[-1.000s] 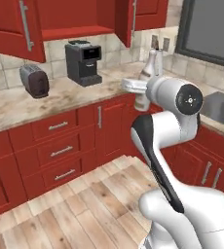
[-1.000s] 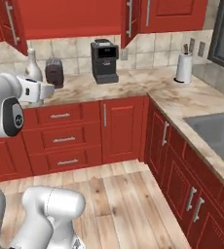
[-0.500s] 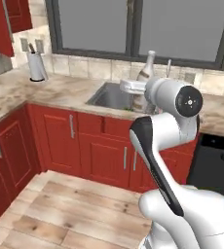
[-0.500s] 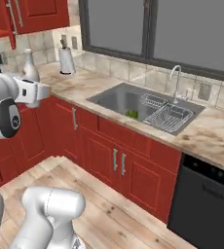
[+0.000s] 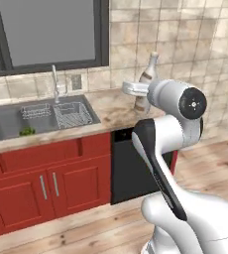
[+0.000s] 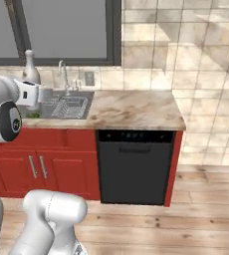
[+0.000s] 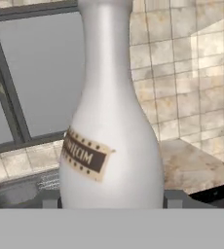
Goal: Open the cabinet directly in front. Then move the liquor and the mug to the dining counter with the jar on it.
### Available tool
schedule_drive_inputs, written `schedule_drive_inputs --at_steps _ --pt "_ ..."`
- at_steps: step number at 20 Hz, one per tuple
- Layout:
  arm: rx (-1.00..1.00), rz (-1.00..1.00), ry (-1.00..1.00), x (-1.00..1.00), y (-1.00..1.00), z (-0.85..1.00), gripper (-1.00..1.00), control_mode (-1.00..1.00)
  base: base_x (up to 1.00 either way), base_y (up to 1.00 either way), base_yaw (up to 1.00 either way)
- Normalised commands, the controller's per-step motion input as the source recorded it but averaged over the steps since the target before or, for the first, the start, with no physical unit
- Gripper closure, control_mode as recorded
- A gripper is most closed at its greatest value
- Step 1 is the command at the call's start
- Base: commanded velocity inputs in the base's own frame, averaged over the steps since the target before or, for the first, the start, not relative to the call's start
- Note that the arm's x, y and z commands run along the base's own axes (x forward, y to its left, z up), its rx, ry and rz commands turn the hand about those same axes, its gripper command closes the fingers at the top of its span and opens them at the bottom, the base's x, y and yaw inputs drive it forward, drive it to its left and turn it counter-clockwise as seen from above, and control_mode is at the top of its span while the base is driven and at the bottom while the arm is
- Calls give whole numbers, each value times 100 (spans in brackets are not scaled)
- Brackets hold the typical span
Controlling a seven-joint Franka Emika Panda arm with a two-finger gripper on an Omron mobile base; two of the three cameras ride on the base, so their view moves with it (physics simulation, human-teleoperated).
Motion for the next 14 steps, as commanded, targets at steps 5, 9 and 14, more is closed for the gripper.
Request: schedule_drive_inputs --at_steps 5,9,14 --pt "0 0 0 0 0 0 100 100 -19 5 -100" --pt "0 0 0 0 0 0 100 100 -13 3 -100" --pt "0 0 0 0 0 0 100 100 -14 3 -100"
